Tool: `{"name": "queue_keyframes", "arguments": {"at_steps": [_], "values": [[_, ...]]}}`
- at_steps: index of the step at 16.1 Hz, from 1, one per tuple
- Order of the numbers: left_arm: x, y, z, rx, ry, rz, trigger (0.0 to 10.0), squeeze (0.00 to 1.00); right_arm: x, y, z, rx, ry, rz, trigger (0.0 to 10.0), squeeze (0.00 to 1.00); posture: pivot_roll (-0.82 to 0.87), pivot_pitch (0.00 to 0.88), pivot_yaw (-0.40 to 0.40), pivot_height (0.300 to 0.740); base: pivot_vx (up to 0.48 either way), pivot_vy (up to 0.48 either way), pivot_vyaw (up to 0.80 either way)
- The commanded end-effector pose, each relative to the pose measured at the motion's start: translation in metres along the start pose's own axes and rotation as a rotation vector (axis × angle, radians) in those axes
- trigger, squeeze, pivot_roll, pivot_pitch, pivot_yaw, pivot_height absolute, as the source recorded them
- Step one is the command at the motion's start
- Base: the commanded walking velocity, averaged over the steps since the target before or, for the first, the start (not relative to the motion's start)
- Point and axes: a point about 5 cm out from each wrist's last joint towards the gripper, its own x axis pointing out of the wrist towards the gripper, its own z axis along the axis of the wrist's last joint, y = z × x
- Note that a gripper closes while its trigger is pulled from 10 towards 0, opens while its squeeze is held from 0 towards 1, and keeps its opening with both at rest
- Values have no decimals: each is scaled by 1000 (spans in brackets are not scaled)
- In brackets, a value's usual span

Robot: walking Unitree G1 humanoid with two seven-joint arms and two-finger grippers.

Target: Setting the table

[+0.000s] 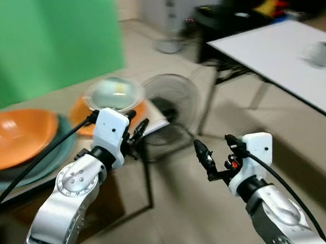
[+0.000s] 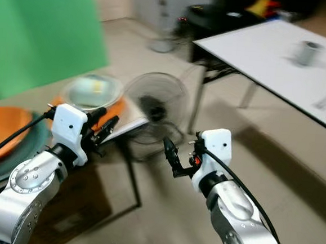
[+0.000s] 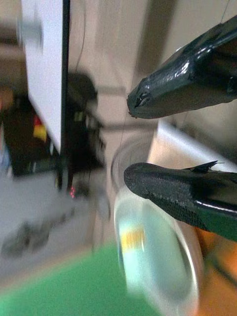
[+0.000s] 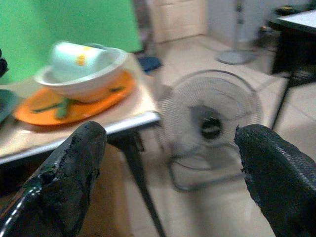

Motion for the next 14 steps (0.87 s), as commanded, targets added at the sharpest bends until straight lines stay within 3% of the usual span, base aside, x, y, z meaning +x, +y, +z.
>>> {"name": "queue_keyframes", "arguments": {"at_steps": [1,11,14], "values": [[1,10,8,38,-31,58,10000,0,2,4,3,11,-15,52,10000,1000,119,0,47,740,0,0,800],[0,15,19,56,-92,88,10000,0,9,12,7,11,-31,162,10000,1000,134,0,40,740,0,0,800],[-2,17,18,48,-85,98,10000,0,11,13,6,4,-26,181,10000,1000,144,0,28,740,285,0,800]]}}
